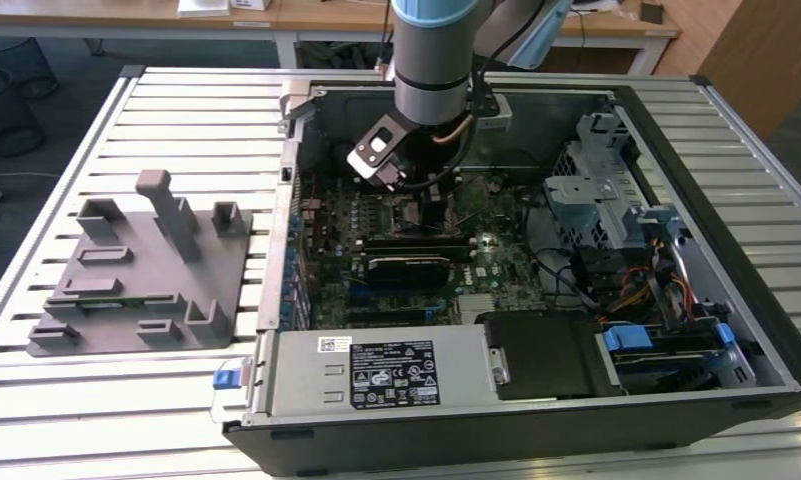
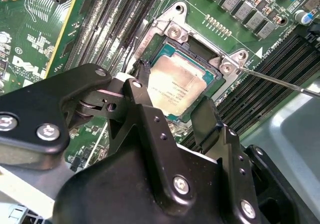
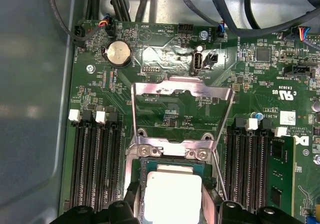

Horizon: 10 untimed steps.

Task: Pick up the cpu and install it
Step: 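Place the cpu into insertion slot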

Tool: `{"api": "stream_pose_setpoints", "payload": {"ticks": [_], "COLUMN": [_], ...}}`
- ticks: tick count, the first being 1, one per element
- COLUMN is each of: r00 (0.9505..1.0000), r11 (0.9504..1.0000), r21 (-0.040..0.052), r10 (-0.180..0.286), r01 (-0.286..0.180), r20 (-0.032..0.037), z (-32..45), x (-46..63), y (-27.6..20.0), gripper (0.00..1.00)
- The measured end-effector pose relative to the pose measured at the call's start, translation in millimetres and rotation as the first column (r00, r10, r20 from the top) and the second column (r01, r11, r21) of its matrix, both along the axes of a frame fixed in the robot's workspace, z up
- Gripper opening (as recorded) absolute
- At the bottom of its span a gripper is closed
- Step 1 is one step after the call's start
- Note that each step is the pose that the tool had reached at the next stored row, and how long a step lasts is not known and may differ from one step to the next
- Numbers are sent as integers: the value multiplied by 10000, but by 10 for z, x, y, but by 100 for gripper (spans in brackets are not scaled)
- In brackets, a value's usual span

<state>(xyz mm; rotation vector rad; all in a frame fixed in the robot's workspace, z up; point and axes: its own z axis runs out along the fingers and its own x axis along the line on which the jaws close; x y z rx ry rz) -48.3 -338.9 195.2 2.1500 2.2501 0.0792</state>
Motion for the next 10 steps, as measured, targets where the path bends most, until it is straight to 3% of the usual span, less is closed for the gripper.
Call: {"api": "stream_pose_setpoints", "payload": {"ticks": [10], "r00": [10000], "r11": [10000], "r21": [1], "r10": [8], "r01": [-8], "r20": [0], "z": [1], "x": [3], "y": [13], "gripper": [60]}}
